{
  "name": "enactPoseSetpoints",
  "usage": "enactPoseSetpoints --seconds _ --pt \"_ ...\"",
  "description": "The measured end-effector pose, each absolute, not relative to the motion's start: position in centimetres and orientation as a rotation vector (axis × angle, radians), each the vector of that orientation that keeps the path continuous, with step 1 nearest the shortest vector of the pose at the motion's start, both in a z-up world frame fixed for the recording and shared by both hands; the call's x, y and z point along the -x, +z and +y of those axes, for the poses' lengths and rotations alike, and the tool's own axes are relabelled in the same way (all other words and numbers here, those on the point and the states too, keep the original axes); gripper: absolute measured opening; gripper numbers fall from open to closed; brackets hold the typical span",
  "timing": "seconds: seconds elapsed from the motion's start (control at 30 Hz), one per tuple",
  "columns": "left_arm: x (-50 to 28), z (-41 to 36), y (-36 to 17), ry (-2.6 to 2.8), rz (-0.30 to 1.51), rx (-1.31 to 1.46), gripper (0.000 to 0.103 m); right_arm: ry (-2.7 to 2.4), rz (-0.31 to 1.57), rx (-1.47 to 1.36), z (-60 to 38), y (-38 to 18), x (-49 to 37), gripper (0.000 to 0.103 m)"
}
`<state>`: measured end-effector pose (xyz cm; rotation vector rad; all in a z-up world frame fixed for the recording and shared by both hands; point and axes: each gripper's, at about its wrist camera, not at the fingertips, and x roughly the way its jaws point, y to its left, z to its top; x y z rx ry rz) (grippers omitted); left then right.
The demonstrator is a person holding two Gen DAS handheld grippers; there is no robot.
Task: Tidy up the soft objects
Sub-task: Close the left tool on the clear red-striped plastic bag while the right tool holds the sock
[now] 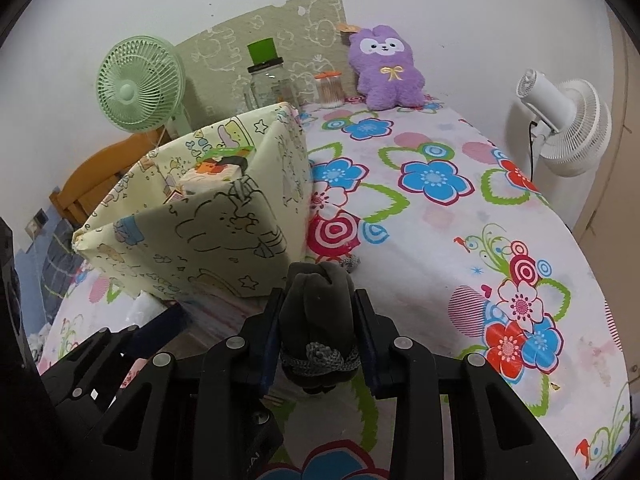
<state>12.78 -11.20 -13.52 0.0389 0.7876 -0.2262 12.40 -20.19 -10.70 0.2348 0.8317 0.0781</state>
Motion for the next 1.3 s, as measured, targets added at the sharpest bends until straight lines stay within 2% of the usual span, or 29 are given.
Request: enactPoseSetpoints --seconds 0.27,0.67,0.73,0.8,0.9,1.3 --pt "-11.8 -10.5 -13.1 -0.226 0.777 -0.036 0.048 0.094 0.826 -0.227 -19.4 -10.2 -11.6 0.037" --pt "-9.4 -8.3 -12.8 -0.204 0.777 -0.041 0.047 0.143 0.837 -0.197 -16.9 -9.7 -9.6 0.037" --pt "-9.1 -7.9 -12.8 -0.2 0.781 -0.037 0.051 0.15 0.838 -0.192 -16.6 -9.6 -9.3 0.037" --pt "-8.8 -7.6 -12.9 -0.18 0.784 -0.038 0.065 0.152 0.838 -0.184 -16.1 -9.5 -8.8 0.037" --pt "-8.3 -6.8 -13.1 -0.162 0.793 -0.012 0.076 0.153 0.834 -0.174 -15.8 -9.4 -8.3 0.037" --pt "-6.7 -7.1 -12.5 -0.163 0.772 -0.023 0.084 0.128 0.825 -0.163 -16.3 -8.9 -6.9 0.037"
